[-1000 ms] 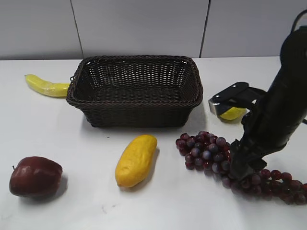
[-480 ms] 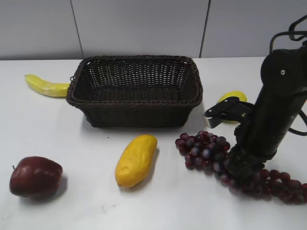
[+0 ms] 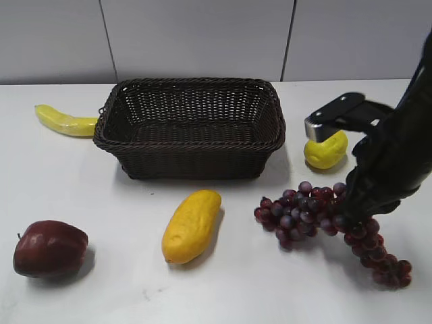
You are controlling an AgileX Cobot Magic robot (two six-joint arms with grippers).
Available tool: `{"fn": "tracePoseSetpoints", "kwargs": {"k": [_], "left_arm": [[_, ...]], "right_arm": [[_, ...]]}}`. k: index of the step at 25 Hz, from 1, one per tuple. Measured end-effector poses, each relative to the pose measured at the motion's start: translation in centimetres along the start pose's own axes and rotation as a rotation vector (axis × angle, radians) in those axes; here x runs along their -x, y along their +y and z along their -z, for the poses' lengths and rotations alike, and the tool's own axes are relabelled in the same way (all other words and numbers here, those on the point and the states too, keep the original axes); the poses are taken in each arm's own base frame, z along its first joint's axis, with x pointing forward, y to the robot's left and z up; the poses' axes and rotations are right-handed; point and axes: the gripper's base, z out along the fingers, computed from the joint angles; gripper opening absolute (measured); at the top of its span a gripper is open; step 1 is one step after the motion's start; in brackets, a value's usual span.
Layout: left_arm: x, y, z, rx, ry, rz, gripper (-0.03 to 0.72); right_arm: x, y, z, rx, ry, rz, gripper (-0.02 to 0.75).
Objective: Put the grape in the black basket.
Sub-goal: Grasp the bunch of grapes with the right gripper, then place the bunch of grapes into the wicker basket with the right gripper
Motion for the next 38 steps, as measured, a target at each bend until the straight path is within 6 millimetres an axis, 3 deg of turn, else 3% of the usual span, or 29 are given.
{"fn": "tracePoseSetpoints", "kwargs": {"k": [5, 10, 14, 19, 23, 27, 33, 38], "left_arm": [[0.0, 0.0, 0.0, 0.0, 0.0, 0.0, 0.48], [0.0, 0.0, 0.0, 0.0, 0.0, 0.0, 0.48], [0.0, 0.0, 0.0, 0.0, 0.0, 0.0, 0.48], [0.0, 0.0, 0.0, 0.0, 0.0, 0.0, 0.48], [0.0, 0.0, 0.0, 0.0, 0.0, 0.0, 0.48], [0.0, 0.0, 0.0, 0.0, 0.0, 0.0, 0.48], [0.0, 0.0, 0.0, 0.0, 0.0, 0.0, 0.48], [0.0, 0.0, 0.0, 0.0, 0.0, 0.0, 0.48]], "right_arm": [[-1.0, 0.9, 6.5, -0.056, -0.168, 0.041, 0.06], [-0.4, 1.3, 12.5, -0.113, -0.363, 0.06, 0.06], [1.1, 1.4, 16.4, -0.137, -0.503, 0.063, 0.06], [4.0, 0.8, 18.8, -0.174, -0.638, 0.084, 0.06], [7.5, 0.0, 18.3, -0.157, -0.691, 0.111, 0.06], [11.3, -1.1, 16.5, -0.149, -0.755, 0.107, 0.058], [15.9, -2.8, 12.2, -0.101, -0.833, 0.003, 0.058], [18.4, -4.0, 6.8, -0.063, -0.808, -0.065, 0.058]]}}
